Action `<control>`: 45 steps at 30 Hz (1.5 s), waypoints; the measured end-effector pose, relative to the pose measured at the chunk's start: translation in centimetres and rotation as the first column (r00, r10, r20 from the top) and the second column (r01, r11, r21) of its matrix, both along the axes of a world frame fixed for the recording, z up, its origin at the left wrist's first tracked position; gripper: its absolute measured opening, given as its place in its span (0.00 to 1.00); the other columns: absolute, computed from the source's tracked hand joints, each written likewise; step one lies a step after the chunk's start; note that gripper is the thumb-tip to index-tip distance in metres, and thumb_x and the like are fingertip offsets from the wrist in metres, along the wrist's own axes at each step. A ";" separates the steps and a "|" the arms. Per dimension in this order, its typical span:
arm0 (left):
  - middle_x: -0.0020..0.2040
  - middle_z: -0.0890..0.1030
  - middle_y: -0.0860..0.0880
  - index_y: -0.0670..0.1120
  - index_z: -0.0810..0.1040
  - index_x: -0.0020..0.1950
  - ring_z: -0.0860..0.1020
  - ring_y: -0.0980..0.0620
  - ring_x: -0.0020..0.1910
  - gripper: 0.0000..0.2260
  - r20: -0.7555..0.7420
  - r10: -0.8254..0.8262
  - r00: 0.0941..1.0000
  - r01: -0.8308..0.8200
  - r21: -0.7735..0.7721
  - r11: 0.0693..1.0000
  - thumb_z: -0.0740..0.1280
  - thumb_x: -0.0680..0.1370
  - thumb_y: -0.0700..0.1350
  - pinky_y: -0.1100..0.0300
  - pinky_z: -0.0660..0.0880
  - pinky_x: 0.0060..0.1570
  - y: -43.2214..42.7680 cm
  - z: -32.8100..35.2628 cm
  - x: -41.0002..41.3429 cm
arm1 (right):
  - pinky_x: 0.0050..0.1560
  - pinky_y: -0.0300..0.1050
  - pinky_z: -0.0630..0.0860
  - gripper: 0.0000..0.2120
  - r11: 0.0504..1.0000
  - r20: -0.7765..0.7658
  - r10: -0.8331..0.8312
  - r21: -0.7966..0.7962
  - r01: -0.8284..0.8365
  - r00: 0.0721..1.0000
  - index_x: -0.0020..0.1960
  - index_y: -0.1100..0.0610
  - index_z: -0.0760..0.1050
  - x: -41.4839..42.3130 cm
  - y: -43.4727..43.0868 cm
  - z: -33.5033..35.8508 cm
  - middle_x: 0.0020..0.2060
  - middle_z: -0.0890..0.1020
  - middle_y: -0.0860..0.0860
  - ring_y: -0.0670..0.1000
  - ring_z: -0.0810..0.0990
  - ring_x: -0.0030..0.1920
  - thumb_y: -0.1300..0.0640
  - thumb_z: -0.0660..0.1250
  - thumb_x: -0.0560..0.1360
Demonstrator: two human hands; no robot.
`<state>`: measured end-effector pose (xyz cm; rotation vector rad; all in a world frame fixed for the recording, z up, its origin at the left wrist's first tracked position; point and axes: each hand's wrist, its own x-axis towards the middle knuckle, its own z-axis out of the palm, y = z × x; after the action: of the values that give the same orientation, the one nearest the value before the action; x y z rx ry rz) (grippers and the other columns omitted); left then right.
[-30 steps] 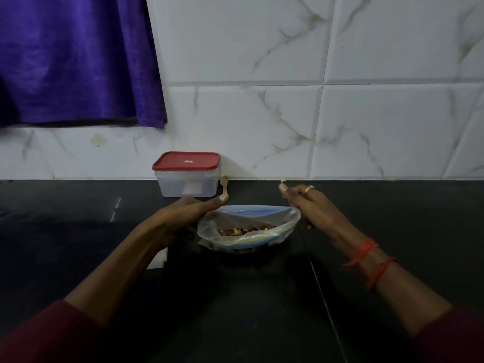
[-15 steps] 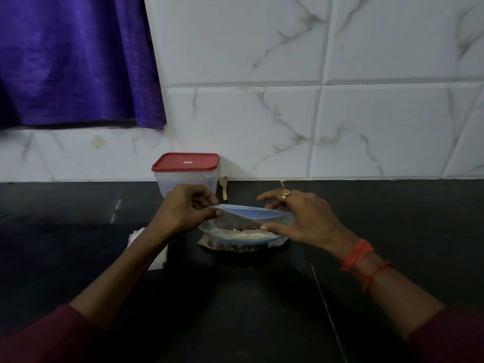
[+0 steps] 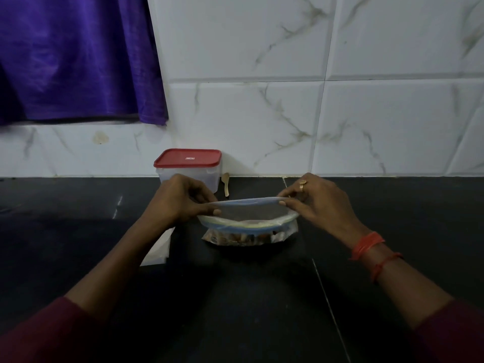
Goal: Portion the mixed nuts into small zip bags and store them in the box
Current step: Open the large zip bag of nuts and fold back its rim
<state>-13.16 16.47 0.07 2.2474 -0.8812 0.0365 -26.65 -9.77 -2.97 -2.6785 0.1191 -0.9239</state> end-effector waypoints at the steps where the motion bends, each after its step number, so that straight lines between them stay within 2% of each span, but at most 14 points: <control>1: 0.36 0.84 0.55 0.49 0.83 0.40 0.81 0.64 0.35 0.07 -0.030 0.013 0.999 -0.014 -0.028 0.999 0.80 0.67 0.44 0.70 0.73 0.30 0.1 0.1 0.1 | 0.42 0.44 0.78 0.08 0.999 -0.014 -0.005 0.043 0.005 1.000 0.49 0.40 0.82 -0.1 -0.4 0.3 0.40 0.81 0.40 0.40 0.80 0.40 0.43 0.76 0.70; 6: 0.36 0.86 0.50 0.45 0.82 0.43 0.84 0.57 0.37 0.09 -0.167 0.024 0.986 -0.046 -0.126 0.991 0.79 0.68 0.43 0.63 0.77 0.36 0.1 0.1 0.3 | 0.38 0.31 0.72 0.06 0.994 -0.057 -0.024 0.108 0.030 0.998 0.40 0.42 0.82 0.1 -1.2 0.8 0.33 0.82 0.36 0.36 0.81 0.37 0.45 0.79 0.67; 9: 0.37 0.86 0.50 0.47 0.82 0.42 0.83 0.59 0.35 0.07 -0.154 0.028 0.988 -0.046 -0.109 0.993 0.78 0.69 0.45 0.63 0.74 0.36 0.1 -0.3 0.3 | 0.37 0.26 0.72 0.04 0.984 -0.066 0.038 0.175 -0.026 0.997 0.42 0.46 0.85 0.0 -1.1 0.8 0.32 0.82 0.38 0.35 0.81 0.36 0.48 0.79 0.69; 12: 0.41 0.85 0.52 0.49 0.83 0.41 0.81 0.56 0.39 0.06 -0.098 0.032 0.995 -0.036 -0.034 0.999 0.78 0.70 0.47 0.62 0.75 0.36 0.1 -0.1 0.2 | 0.33 0.36 0.80 0.05 0.923 -0.171 0.122 0.383 -0.048 0.978 0.47 0.49 0.86 -0.5 -1.3 1.3 0.37 0.86 0.45 0.42 0.85 0.37 0.50 0.76 0.73; 15: 0.42 0.85 0.48 0.47 0.84 0.42 0.80 0.54 0.35 0.05 -0.177 0.063 0.982 -0.058 0.037 0.998 0.77 0.71 0.47 0.61 0.76 0.33 0.2 0.6 0.0 | 0.34 0.44 0.83 0.05 0.864 -0.295 0.139 0.503 0.030 0.945 0.51 0.52 0.84 -0.9 -1.7 1.8 0.40 0.87 0.50 0.45 0.87 0.39 0.53 0.74 0.75; 18: 0.37 0.85 0.45 0.43 0.84 0.43 0.84 0.50 0.34 0.11 -0.267 0.153 0.951 -0.118 0.146 0.982 0.76 0.71 0.51 0.60 0.80 0.33 0.5 1.1 -0.3 | 0.39 0.46 0.85 0.07 0.794 -0.338 0.119 0.597 0.115 0.934 0.48 0.58 0.83 -0.7 -1.4 1.7 0.36 0.87 0.54 0.50 0.87 0.39 0.54 0.73 0.76; 21: 0.35 0.85 0.44 0.40 0.85 0.44 0.83 0.51 0.32 0.11 -0.401 0.157 0.903 -0.116 0.124 0.985 0.76 0.72 0.48 0.61 0.80 0.33 0.4 1.1 -0.4 | 0.41 0.44 0.84 0.08 0.707 -0.346 0.145 0.692 0.148 0.927 0.46 0.60 0.85 -0.5 -0.9 1.4 0.36 0.87 0.56 0.52 0.88 0.40 0.55 0.76 0.74; 25: 0.40 0.86 0.40 0.38 0.84 0.47 0.84 0.51 0.34 0.08 -0.636 0.055 0.770 -0.085 -0.016 0.996 0.74 0.72 0.42 0.62 0.81 0.32 0.1 0.6 -0.5 | 0.33 0.38 0.82 0.09 0.571 -0.304 0.215 0.810 0.133 0.928 0.48 0.63 0.84 -0.6 -0.3 1.2 0.36 0.87 0.56 0.47 0.86 0.35 0.56 0.76 0.73; 30: 0.46 0.85 0.39 0.37 0.81 0.55 0.85 0.48 0.39 0.11 -0.834 -0.125 0.537 -0.150 -0.240 0.959 0.70 0.76 0.42 0.56 0.83 0.35 -0.4 -1.0 0.2 | 0.21 0.34 0.64 0.10 0.391 -0.299 0.181 0.896 0.210 0.937 0.43 0.58 0.79 0.2 0.4 0.0 0.29 0.77 0.50 0.42 0.72 0.25 0.51 0.72 0.77; 33: 0.41 0.84 0.43 0.39 0.80 0.54 0.82 0.51 0.35 0.12 -0.870 -0.118 0.479 -0.211 -0.245 0.946 0.70 0.77 0.46 0.60 0.80 0.28 -0.5 -1.9 0.8 | 0.17 0.33 0.56 0.11 0.212 -0.255 0.266 0.956 0.201 0.930 0.42 0.57 0.74 0.6 0.2 -0.6 0.27 0.69 0.48 0.42 0.63 0.22 0.52 0.67 0.80; 37: 0.40 0.81 0.43 0.39 0.79 0.57 0.76 0.53 0.31 0.13 -0.917 -0.231 0.325 -0.275 -0.325 0.905 0.67 0.76 0.45 0.64 0.74 0.24 -0.4 -2.7 1.7 | 0.16 0.32 0.54 0.13 -0.026 -0.131 0.290 0.989 0.144 0.948 0.41 0.57 0.72 1.1 -0.6 -1.2 0.26 0.67 0.47 0.41 0.60 0.21 0.53 0.63 0.82; 41: 0.38 0.76 0.44 0.38 0.78 0.55 0.71 0.53 0.31 0.12 -0.906 -0.283 0.315 -0.332 -0.385 0.861 0.61 0.79 0.44 0.61 0.73 0.26 -1.0 -3.4 1.9 | 0.16 0.33 0.55 0.12 -0.151 0.015 0.220 0.988 0.019 0.975 0.42 0.57 0.71 2.0 -0.5 -1.8 0.31 0.67 0.49 0.42 0.60 0.20 0.54 0.61 0.83; 43: 0.37 0.75 0.45 0.39 0.77 0.51 0.72 0.53 0.31 0.10 -0.897 -0.290 0.332 -0.346 -0.402 0.848 0.62 0.78 0.45 0.60 0.73 0.27 -1.4 -3.5 1.8 | 0.17 0.34 0.55 0.12 -0.154 0.040 0.172 0.988 -0.013 0.984 0.42 0.56 0.72 2.3 -0.2 -2.1 0.31 0.67 0.49 0.42 0.61 0.21 0.53 0.63 0.82; 45: 0.39 0.77 0.44 0.39 0.78 0.54 0.75 0.52 0.32 0.12 -0.891 -0.282 0.355 -0.319 -0.399 0.860 0.68 0.75 0.46 0.59 0.76 0.29 -1.2 -3.4 1.7 | 0.19 0.35 0.58 0.11 -0.105 0.007 0.193 0.994 0.013 0.981 0.42 0.56 0.74 2.1 -0.1 -2.1 0.31 0.68 0.49 0.43 0.62 0.23 0.52 0.65 0.81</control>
<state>-11.42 15.32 -3.33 1.3269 -0.1112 -0.8653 -24.57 -9.89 -5.08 -1.1397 0.4561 -0.2308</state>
